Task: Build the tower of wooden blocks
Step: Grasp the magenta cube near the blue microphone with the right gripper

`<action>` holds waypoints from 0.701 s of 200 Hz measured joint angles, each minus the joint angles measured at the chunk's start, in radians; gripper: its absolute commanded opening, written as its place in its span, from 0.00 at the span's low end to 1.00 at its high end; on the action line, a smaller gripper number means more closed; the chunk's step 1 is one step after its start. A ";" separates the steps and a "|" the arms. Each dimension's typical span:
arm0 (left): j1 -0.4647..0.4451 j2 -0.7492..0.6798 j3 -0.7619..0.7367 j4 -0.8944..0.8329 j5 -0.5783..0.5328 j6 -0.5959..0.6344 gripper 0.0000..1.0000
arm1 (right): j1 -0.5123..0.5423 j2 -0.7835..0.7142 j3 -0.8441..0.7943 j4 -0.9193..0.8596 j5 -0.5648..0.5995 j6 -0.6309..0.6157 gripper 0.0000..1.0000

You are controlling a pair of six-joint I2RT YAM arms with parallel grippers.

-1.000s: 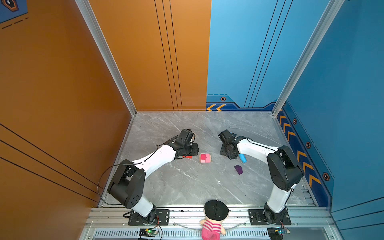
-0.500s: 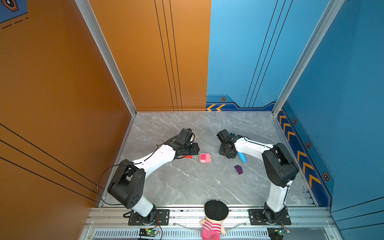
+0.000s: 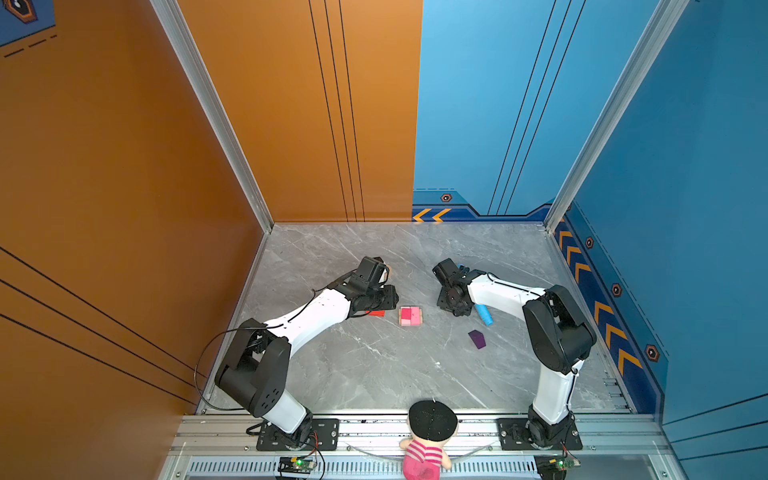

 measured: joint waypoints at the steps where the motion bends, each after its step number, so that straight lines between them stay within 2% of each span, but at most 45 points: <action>1: 0.000 0.000 0.000 0.000 0.000 0.000 0.49 | 0.000 0.000 0.000 0.000 0.000 0.000 0.29; 140: 0.000 -0.019 -0.070 0.008 0.000 -0.003 0.47 | 0.153 -0.079 0.090 -0.131 -0.003 -0.080 0.30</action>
